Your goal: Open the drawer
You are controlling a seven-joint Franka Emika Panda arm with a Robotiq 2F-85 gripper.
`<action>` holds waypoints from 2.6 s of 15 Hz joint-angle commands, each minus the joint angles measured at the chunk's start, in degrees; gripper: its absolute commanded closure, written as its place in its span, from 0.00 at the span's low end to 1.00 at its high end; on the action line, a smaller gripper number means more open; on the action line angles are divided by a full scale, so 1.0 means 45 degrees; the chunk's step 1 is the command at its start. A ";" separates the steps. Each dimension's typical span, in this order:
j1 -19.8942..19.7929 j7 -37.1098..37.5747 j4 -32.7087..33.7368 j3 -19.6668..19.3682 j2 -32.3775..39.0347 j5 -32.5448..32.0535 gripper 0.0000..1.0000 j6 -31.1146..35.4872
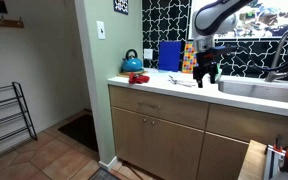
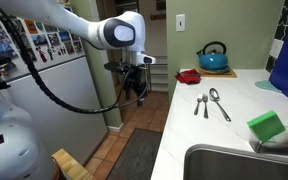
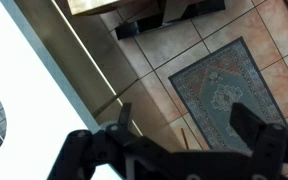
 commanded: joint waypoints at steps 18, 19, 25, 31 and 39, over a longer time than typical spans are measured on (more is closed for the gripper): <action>0.1523 0.1844 0.3799 0.1924 0.4169 -0.3425 0.00 0.1335; 0.1681 0.1917 0.4111 0.2003 0.4570 -0.3791 0.00 0.1574; 0.2227 0.1579 0.4505 0.1864 0.5356 -0.5172 0.00 0.3651; 0.2236 0.1888 0.4974 0.1753 0.5886 -0.5550 0.00 0.3659; 0.2584 0.2801 0.6772 0.1203 0.8778 -0.5917 0.00 0.3923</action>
